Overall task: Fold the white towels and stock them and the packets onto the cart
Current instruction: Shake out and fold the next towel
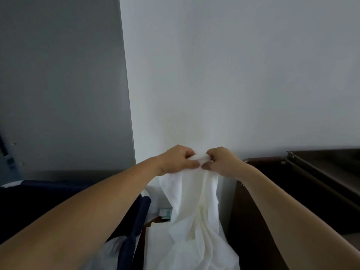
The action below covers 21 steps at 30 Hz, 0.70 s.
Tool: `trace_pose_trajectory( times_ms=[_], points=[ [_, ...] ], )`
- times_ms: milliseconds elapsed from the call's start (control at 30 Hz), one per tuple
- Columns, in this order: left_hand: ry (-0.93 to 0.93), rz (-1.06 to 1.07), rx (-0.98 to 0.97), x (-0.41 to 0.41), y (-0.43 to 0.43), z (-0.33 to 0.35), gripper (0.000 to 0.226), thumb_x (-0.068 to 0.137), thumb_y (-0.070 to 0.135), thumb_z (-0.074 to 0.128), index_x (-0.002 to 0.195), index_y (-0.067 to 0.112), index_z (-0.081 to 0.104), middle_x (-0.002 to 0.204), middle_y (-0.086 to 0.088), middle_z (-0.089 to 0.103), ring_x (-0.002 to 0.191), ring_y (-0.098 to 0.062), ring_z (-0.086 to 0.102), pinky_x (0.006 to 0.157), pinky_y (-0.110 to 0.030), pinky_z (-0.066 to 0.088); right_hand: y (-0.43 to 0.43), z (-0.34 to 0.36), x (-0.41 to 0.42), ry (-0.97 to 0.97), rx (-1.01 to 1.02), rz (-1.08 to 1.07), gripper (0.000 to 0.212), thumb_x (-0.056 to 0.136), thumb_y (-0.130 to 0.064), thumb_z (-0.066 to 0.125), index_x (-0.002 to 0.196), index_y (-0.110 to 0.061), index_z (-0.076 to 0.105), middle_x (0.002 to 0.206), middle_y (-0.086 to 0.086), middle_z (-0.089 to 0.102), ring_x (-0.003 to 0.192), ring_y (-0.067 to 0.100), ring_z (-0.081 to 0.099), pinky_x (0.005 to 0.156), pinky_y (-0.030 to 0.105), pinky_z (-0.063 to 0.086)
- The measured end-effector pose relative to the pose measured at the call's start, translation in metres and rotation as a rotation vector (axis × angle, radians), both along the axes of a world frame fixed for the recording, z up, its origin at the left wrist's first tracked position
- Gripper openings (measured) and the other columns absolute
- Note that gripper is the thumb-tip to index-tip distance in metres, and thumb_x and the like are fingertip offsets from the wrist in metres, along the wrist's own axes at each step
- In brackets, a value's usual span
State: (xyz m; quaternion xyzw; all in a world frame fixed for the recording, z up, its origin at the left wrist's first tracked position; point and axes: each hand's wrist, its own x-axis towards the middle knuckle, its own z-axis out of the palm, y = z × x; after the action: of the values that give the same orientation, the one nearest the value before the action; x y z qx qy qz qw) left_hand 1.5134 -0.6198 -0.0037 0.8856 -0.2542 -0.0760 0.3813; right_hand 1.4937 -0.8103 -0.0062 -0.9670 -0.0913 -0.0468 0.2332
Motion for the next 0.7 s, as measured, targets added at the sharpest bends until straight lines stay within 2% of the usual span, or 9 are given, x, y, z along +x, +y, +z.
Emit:
trace_pose_trajectory(
  times_ms=[100, 167, 200, 267, 367, 400, 467, 600, 700],
  points=[
    [0.082, 0.067, -0.061, 0.005, 0.022, -0.012, 0.02, 0.088, 0.026, 0.073, 0.08, 0.011, 0.064, 0.067, 0.005, 0.056, 0.056, -0.008, 0.049, 0.05, -0.017, 0.037, -0.021, 0.002, 0.002, -0.097, 0.115, -0.169, 0.021, 0.088, -0.021, 0.071, 0.073, -0.012, 0.059, 0.071, 0.001, 0.055, 0.077, 0.024, 0.054, 0.069, 0.033, 0.042],
    [0.153, 0.116, -0.22, 0.007, 0.033, -0.02, 0.02, 0.088, 0.023, 0.074, 0.079, 0.009, 0.064, 0.063, 0.002, 0.055, 0.052, -0.009, 0.047, 0.049, -0.02, 0.036, -0.031, -0.002, 0.004, -0.094, 0.212, -0.239, 0.019, 0.088, -0.019, 0.072, 0.079, -0.005, 0.063, 0.07, 0.004, 0.055, 0.073, 0.025, 0.054, 0.067, 0.033, 0.041],
    [0.163, 0.145, -0.305, 0.007, 0.034, -0.023, 0.02, 0.089, 0.024, 0.073, 0.084, 0.005, 0.067, 0.067, -0.001, 0.058, 0.056, -0.01, 0.049, 0.052, -0.021, 0.038, -0.032, -0.004, 0.005, -0.063, 0.239, -0.239, 0.019, 0.087, -0.018, 0.073, 0.079, -0.005, 0.062, 0.068, 0.004, 0.055, 0.07, 0.024, 0.054, 0.065, 0.032, 0.041],
    [0.179, 0.191, -0.449, 0.007, 0.031, -0.024, 0.026, 0.091, 0.025, 0.07, 0.094, -0.001, 0.069, 0.079, -0.005, 0.066, 0.069, -0.015, 0.056, 0.061, -0.028, 0.046, -0.026, -0.008, 0.003, 0.021, 0.31, -0.203, 0.017, 0.086, -0.017, 0.075, 0.088, -0.012, 0.059, 0.071, 0.006, 0.06, 0.059, 0.02, 0.057, 0.06, 0.03, 0.046],
    [0.198, 0.265, -0.527, 0.009, 0.017, -0.024, 0.034, 0.094, 0.028, 0.065, 0.099, -0.006, 0.068, 0.098, -0.014, 0.072, 0.087, -0.025, 0.064, 0.089, -0.044, 0.054, -0.011, -0.008, 0.001, 0.019, 0.429, -0.196, 0.033, 0.087, -0.017, 0.075, 0.114, -0.017, 0.057, 0.077, 0.006, 0.067, 0.055, 0.012, 0.062, 0.058, 0.024, 0.048],
    [0.194, 0.299, -0.533, 0.01, 0.013, -0.025, 0.036, 0.095, 0.027, 0.064, 0.1, -0.009, 0.067, 0.103, -0.018, 0.072, 0.091, -0.03, 0.067, 0.092, -0.047, 0.053, -0.007, -0.006, 0.001, -0.021, 0.444, -0.207, 0.033, 0.087, -0.019, 0.076, 0.114, -0.017, 0.058, 0.078, 0.005, 0.068, 0.057, 0.011, 0.064, 0.06, 0.024, 0.049],
    [0.169, 0.347, -0.52, 0.011, 0.004, -0.026, 0.036, 0.097, 0.024, 0.06, 0.1, -0.011, 0.065, 0.105, -0.024, 0.069, 0.095, -0.036, 0.069, 0.086, -0.05, 0.058, 0.002, -0.001, -0.003, -0.1, 0.424, -0.237, 0.029, 0.085, -0.025, 0.078, 0.106, -0.017, 0.059, 0.076, 0.002, 0.071, 0.066, 0.011, 0.067, 0.067, 0.027, 0.053],
    [0.132, 0.276, -0.435, 0.004, -0.02, -0.03, 0.034, 0.099, 0.021, 0.053, 0.095, -0.01, 0.066, 0.097, -0.025, 0.07, 0.088, -0.036, 0.071, 0.078, -0.052, 0.06, 0.021, -0.001, -0.009, -0.196, 0.369, -0.267, 0.022, 0.081, -0.026, 0.08, 0.087, -0.022, 0.06, 0.076, -0.001, 0.072, 0.08, 0.014, 0.068, 0.08, 0.031, 0.055],
    [0.201, 0.248, -0.459, 0.003, -0.028, -0.034, 0.033, 0.1, 0.017, 0.048, 0.096, -0.011, 0.066, 0.096, -0.024, 0.071, 0.087, -0.036, 0.071, 0.081, -0.049, 0.06, 0.028, -0.009, -0.011, -0.229, 0.358, -0.283, 0.012, 0.085, -0.024, 0.073, 0.095, -0.02, 0.068, 0.09, -0.002, 0.072, 0.093, 0.017, 0.067, 0.085, 0.031, 0.054]
  ],
)
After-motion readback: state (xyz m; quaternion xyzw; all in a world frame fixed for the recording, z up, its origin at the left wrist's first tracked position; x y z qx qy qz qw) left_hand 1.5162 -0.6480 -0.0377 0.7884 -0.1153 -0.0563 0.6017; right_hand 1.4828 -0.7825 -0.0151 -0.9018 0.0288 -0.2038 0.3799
